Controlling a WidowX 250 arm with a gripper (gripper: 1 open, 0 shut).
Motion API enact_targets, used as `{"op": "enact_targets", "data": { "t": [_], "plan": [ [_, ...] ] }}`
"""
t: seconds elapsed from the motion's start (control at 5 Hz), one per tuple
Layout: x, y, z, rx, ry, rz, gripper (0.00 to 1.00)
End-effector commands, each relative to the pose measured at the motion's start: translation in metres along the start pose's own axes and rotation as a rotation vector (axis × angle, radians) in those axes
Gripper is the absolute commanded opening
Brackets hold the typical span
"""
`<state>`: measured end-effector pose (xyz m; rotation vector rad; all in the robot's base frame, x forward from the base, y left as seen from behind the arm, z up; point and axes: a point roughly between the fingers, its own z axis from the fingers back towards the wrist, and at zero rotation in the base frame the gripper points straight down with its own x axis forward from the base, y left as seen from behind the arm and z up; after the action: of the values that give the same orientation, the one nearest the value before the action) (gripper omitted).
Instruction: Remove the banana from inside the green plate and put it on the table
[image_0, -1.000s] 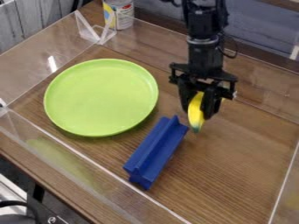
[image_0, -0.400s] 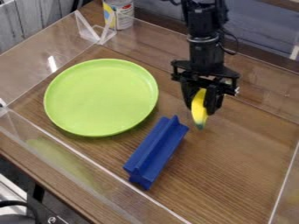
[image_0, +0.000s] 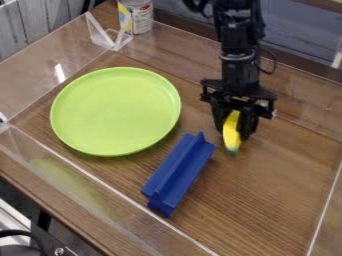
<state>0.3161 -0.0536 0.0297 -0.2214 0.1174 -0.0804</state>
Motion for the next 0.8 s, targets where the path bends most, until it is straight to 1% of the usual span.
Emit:
{"op": "enact_targets", "data": {
  "t": [0.0,0.6],
  "plan": [
    [0.012,-0.010,0.011,-0.001,-0.056,-0.022,0.00],
    [0.017,-0.021,-0.004,0.000,-0.035,-0.041,0.00]
  ]
}}
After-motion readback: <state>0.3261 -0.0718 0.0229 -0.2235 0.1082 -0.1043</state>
